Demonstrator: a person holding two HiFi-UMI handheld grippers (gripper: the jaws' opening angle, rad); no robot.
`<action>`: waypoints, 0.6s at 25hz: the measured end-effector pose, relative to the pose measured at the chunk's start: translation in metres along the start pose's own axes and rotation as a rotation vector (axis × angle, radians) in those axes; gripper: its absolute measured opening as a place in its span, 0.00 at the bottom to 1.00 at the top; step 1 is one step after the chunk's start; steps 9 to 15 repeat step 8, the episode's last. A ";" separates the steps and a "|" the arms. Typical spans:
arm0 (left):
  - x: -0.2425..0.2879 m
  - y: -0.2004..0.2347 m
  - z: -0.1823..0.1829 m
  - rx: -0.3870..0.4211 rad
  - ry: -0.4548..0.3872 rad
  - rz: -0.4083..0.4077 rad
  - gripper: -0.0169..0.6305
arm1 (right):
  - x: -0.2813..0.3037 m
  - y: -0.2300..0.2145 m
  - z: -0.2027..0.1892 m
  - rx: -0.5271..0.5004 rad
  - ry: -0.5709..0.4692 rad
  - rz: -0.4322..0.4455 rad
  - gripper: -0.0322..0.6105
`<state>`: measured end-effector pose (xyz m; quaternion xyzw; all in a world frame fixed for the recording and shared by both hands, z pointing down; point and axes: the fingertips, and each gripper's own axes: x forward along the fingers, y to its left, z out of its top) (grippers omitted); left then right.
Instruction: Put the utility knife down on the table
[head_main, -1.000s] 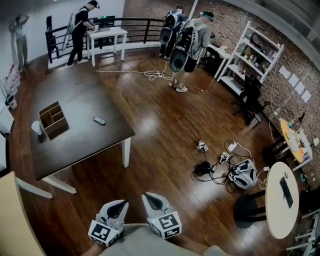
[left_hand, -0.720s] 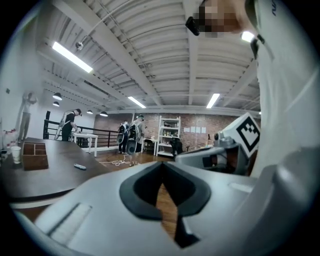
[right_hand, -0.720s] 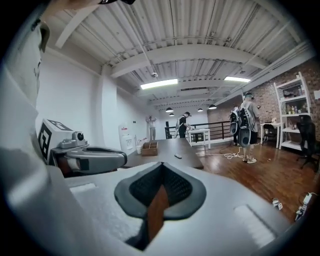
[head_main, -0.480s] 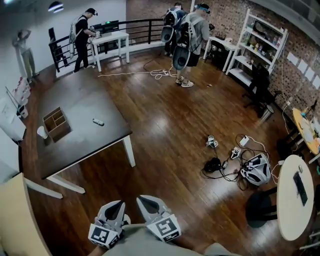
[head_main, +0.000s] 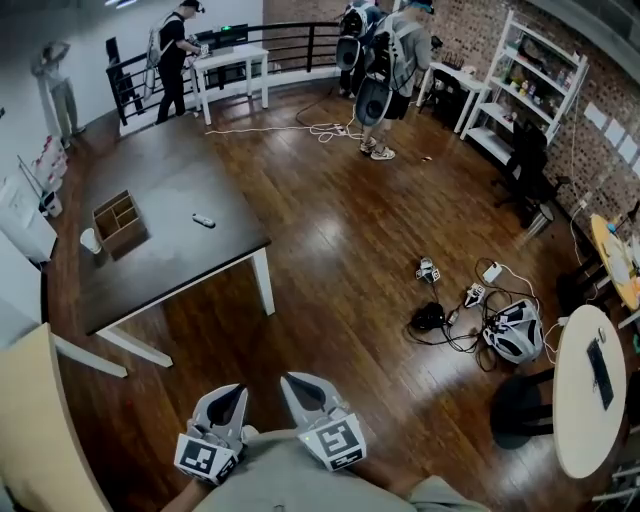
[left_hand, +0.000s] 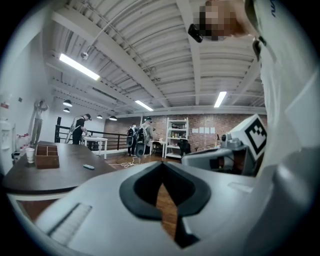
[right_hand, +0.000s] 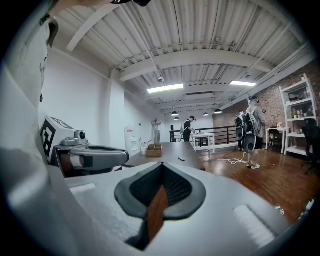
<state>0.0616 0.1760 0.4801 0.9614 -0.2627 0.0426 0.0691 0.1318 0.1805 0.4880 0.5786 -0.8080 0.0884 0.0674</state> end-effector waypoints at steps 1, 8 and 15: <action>-0.002 0.001 0.003 0.004 -0.010 -0.004 0.03 | 0.001 0.001 0.002 0.004 -0.008 -0.010 0.05; -0.031 0.022 -0.006 0.034 -0.013 -0.026 0.03 | 0.012 0.031 0.001 0.008 -0.012 -0.027 0.05; -0.031 0.022 -0.006 0.034 -0.013 -0.026 0.03 | 0.012 0.031 0.001 0.008 -0.012 -0.027 0.05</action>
